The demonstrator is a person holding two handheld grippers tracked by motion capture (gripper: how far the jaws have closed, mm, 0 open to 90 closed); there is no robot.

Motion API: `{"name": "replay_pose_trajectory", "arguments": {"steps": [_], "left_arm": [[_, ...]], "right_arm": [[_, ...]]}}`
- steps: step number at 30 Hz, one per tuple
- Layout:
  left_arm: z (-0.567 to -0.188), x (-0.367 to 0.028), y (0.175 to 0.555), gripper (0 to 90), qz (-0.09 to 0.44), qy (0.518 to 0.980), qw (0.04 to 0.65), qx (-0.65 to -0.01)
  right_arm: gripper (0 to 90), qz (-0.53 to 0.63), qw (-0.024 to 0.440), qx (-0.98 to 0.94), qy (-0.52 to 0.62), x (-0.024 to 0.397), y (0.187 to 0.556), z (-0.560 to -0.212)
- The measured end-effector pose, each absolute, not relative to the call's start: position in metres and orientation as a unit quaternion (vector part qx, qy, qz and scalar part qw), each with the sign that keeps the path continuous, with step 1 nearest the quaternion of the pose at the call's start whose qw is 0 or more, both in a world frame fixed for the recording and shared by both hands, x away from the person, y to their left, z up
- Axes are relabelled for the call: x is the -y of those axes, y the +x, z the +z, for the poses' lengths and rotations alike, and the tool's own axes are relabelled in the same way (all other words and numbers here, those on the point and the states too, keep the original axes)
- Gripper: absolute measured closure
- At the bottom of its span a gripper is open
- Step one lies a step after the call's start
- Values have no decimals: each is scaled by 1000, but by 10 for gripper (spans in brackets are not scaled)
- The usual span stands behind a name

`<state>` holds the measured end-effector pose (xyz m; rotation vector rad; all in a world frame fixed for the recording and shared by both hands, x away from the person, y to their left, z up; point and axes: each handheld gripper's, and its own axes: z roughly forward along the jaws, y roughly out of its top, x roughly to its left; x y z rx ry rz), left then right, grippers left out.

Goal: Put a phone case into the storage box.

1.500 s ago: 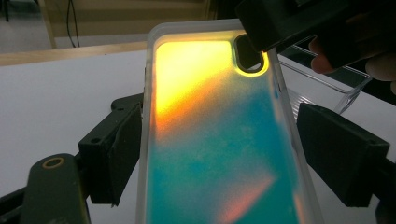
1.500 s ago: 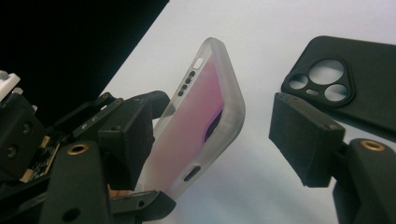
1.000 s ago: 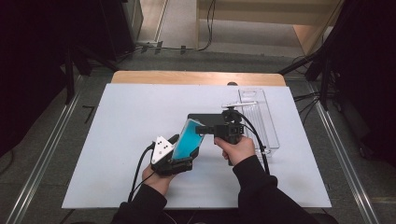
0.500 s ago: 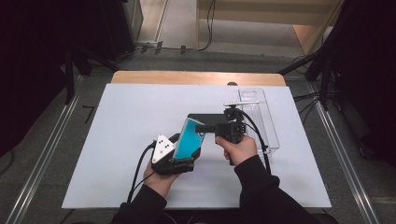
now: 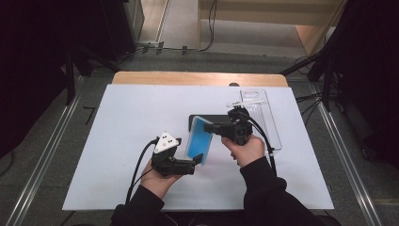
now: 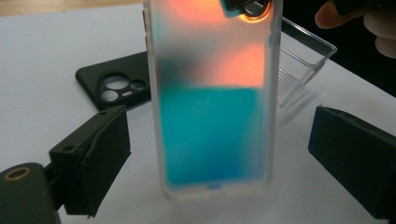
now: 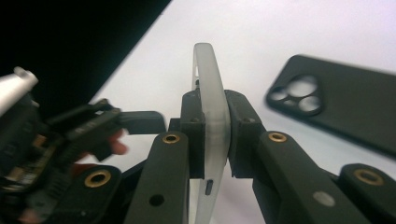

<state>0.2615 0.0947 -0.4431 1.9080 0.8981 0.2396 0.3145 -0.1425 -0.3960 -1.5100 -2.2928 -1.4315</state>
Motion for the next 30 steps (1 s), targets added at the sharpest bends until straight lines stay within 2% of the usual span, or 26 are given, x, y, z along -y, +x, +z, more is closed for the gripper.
{"name": "replay_pose_trajectory", "arguments": {"steps": [2, 4, 6, 11, 19, 23, 30], "left_arm": [[-441, -95, 263, 68, 88, 789, 484, -368], [-439, -96, 264, 128, 75, 793, 482, -364], [-437, -97, 266, 146, 63, 798, 478, -362], [-433, -98, 274, 147, 19, 823, 442, -356], [-423, -108, 283, 163, -3, 833, 437, -339], [-419, -114, 286, 172, 6, 838, 432, -332], [-414, -121, 291, 182, -1, 846, 439, -304]], "right_arm": [[768, -458, 1, 748, -480, 141, 311, -394], [768, -458, -4, 751, -476, 141, 310, -394], [768, -461, -12, 754, -469, 141, 308, -392], [768, -469, -28, 770, -432, 143, 303, -389], [768, -482, -16, 795, -369, 152, 301, -386], [768, -478, -24, 814, -331, 155, 301, -387], [768, -484, 3, 829, -281, 161, 303, -385]]}}
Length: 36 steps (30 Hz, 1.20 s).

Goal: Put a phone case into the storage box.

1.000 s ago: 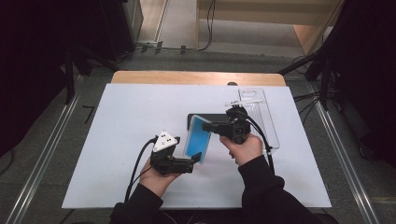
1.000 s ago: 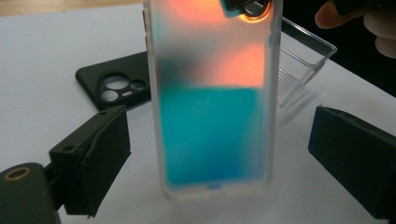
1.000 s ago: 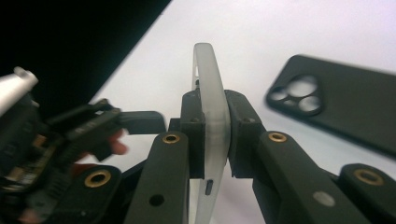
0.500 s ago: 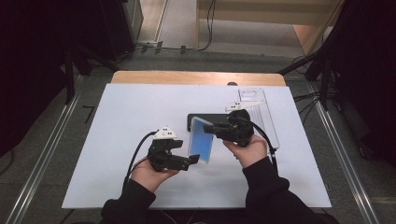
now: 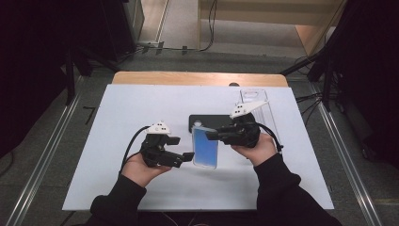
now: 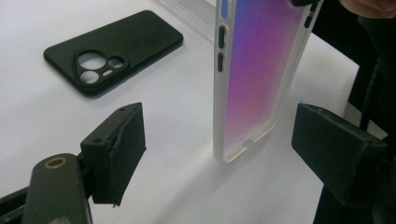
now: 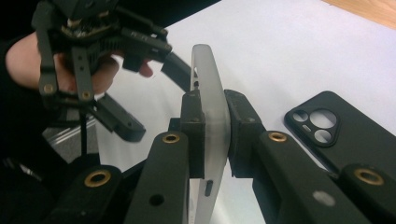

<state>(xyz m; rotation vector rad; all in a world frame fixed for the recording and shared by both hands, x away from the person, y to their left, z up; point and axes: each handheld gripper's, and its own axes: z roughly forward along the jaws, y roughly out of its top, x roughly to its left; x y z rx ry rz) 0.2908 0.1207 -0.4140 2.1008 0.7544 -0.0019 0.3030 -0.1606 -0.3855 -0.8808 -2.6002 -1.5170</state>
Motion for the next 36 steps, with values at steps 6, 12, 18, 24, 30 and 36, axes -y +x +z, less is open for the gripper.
{"name": "replay_pose_trajectory", "arguments": {"steps": [6, 12, 18, 24, 30, 36], "left_arm": [[-409, -121, 295, 229, -13, 852, 454, -261], [-403, -119, 299, 250, -30, 858, 460, -228], [-400, -116, 302, 254, -50, 862, 458, -210], [-399, -114, 305, 397, -68, 869, 453, -187], [-397, -114, 307, 487, -76, 872, 454, -169], [-395, -112, 307, 610, -99, 876, 444, -161]], "right_arm": [[768, -488, 30, 837, -243, 169, 304, -388], [768, -486, 29, 852, -194, 167, 301, -389], [768, -485, 45, 857, -169, 162, 303, -392], [768, -490, 59, 858, -143, 159, 303, -394], [768, -491, 65, 858, -132, 159, 304, -395], [768, -492, 77, 858, -124, 157, 305, -396]]}}
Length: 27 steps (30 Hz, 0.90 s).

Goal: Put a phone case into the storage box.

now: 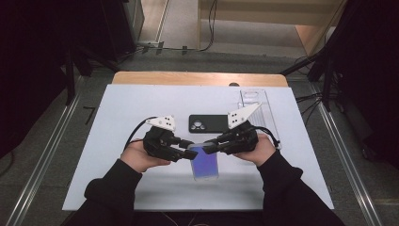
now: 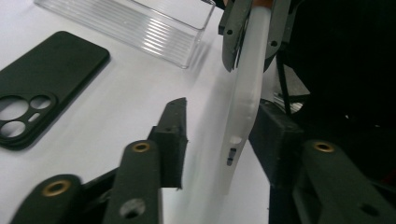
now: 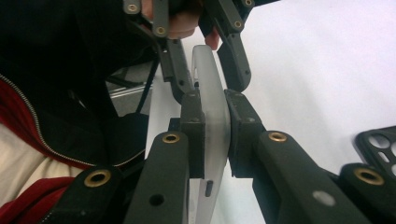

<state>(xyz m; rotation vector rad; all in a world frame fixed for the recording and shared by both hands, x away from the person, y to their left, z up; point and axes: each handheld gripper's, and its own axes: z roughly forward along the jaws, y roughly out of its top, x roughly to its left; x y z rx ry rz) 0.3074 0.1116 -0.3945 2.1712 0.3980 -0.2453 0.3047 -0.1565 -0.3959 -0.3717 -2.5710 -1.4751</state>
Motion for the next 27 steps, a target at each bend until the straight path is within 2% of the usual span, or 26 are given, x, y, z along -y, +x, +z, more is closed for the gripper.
{"name": "replay_pose_trajectory", "arguments": {"steps": [5, 12, 14, 17, 21, 27], "left_arm": [[-396, -112, 306, 798, -110, 875, 453, -133], [-397, -112, 308, 813, -126, 875, 448, -135], [-396, -112, 307, 814, -125, 876, 444, -138], [-395, -115, 307, 814, -118, 877, 442, -147], [-391, -120, 309, 813, -103, 873, 439, -184], [-383, -128, 312, 813, -80, 858, 445, -244]], "right_arm": [[767, -495, 91, 856, -122, 156, 306, -397], [760, -494, 97, 855, -125, 156, 306, -399], [632, -498, 98, 851, -132, 156, 305, -399], [517, -505, 97, 845, -146, 157, 304, -396], [372, -511, 65, 835, -194, 159, 302, -393], [289, -516, 44, 828, -213, 159, 300, -393]]}}
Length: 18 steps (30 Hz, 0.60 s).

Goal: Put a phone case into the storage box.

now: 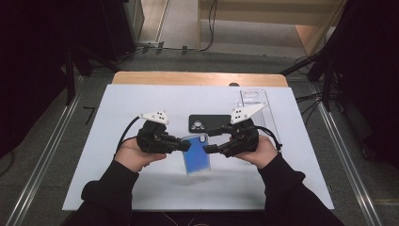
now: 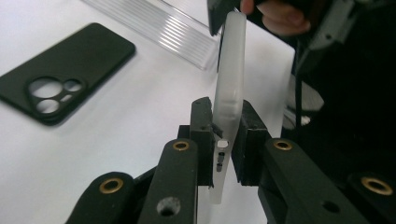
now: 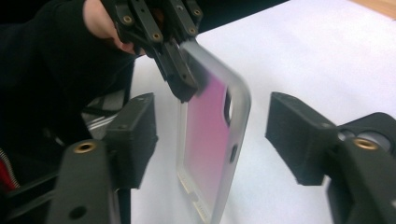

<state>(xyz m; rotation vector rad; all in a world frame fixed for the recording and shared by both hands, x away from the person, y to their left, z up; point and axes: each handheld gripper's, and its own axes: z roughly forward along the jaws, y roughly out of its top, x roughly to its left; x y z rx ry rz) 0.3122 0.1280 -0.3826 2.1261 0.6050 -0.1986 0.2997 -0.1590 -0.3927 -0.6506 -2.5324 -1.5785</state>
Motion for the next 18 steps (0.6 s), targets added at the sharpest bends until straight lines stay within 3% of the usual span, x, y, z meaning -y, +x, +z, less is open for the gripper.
{"name": "replay_pose_trajectory", "arguments": {"steps": [9, 12, 18], "left_arm": [[-373, -132, 310, 811, -41, 845, 437, -305], [-372, -132, 310, 812, -29, 841, 435, -320], [-370, -130, 309, 811, -9, 832, 431, -350]], "right_arm": [[191, -522, 30, 817, -241, 157, 299, -397], [0, -528, 6, 810, -256, 156, 300, -403], [0, -529, 22, 790, -311, 156, 302, -407]]}}
